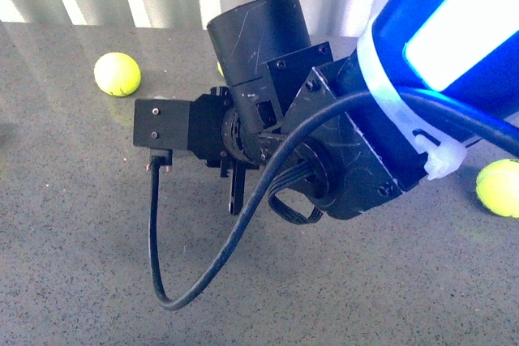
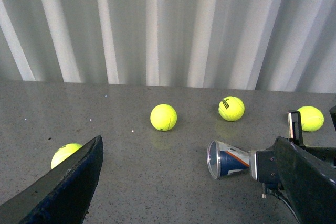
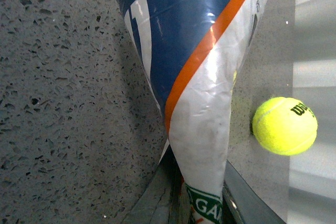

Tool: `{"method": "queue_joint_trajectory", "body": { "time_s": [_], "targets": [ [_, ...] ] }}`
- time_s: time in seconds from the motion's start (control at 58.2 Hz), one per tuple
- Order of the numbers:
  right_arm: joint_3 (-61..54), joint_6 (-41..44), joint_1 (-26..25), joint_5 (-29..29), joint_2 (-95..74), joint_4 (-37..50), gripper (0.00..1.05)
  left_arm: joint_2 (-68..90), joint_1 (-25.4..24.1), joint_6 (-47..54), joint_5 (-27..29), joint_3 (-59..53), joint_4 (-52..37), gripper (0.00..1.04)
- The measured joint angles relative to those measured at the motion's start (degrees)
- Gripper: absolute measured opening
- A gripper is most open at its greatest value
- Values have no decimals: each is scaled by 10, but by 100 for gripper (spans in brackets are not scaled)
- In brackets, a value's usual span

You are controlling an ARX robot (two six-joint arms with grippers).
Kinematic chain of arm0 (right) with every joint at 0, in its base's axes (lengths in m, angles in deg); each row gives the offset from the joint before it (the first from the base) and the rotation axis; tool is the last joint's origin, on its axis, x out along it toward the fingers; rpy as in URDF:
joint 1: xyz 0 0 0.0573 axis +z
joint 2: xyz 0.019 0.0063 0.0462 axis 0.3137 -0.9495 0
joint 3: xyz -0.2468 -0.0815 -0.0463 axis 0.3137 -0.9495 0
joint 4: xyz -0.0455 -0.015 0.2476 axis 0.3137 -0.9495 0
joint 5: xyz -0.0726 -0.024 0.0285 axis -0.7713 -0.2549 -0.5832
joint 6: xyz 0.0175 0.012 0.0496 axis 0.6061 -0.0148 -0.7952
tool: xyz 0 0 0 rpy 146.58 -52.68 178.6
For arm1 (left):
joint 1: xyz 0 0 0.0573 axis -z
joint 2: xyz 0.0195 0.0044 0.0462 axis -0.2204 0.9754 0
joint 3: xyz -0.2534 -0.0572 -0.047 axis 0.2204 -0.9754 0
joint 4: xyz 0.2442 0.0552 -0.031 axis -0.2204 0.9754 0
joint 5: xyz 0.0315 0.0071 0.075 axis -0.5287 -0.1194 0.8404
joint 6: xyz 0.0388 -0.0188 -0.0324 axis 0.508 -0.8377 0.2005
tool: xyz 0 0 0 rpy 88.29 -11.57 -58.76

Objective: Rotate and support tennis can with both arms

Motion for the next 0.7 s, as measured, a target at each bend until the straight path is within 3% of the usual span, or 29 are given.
{"method": "queue_joint_trajectory", "body": {
  "time_s": [0.361,0.704],
  "targets": [
    [-45,33,-24,-11,17,19,6,0,0,0,0,0,0,98],
    [-93,5,-25,-4,50,25,64,0,0,0,0,0,0,98]
  ]
}}
